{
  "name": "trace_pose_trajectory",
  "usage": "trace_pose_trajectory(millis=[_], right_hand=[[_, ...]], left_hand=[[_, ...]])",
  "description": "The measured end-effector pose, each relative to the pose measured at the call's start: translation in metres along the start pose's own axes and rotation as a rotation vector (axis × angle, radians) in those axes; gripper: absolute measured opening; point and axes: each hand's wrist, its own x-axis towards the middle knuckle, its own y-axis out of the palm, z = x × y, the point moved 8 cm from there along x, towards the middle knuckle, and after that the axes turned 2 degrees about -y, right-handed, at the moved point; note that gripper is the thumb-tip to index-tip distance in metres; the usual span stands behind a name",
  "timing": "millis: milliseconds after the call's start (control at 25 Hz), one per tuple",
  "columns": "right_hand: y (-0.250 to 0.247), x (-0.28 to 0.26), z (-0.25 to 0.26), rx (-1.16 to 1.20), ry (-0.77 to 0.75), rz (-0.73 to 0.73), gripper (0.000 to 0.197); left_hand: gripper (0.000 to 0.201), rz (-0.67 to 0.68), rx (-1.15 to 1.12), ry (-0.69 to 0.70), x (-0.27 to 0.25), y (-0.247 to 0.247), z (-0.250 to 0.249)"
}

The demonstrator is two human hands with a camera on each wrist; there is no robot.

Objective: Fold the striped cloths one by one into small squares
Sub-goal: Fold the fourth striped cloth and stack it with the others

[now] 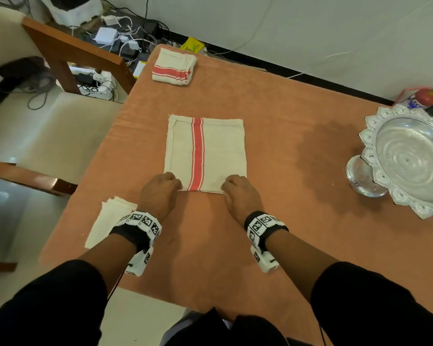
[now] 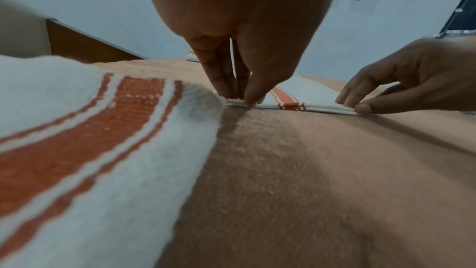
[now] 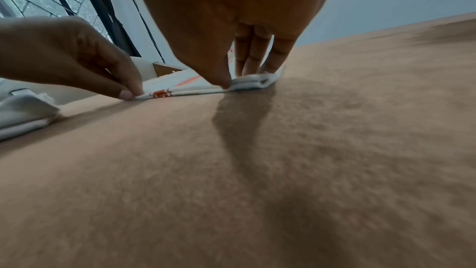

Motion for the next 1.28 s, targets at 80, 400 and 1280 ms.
trace_pose_trajectory(millis=[80,400,1280], right_hand=[[-0.007,-0.012,-0.013,-0.002,0.002,-0.041,0.016],[-0.024,-0.004,-0.017,0.043,0.122,-0.029,0.01],[-0.031,-0.009,-0.052,0.201,0.671,0.217,0.037]], left_hand=[[0.024,0.02,0.057,0.006,-0.004,0.002,0.004],[0.026,0.162,0.092,-0.039,0.008,0.0,-0.003],[0.066,0.169,0.379,0.669,0.24,0.005,-0.168]])
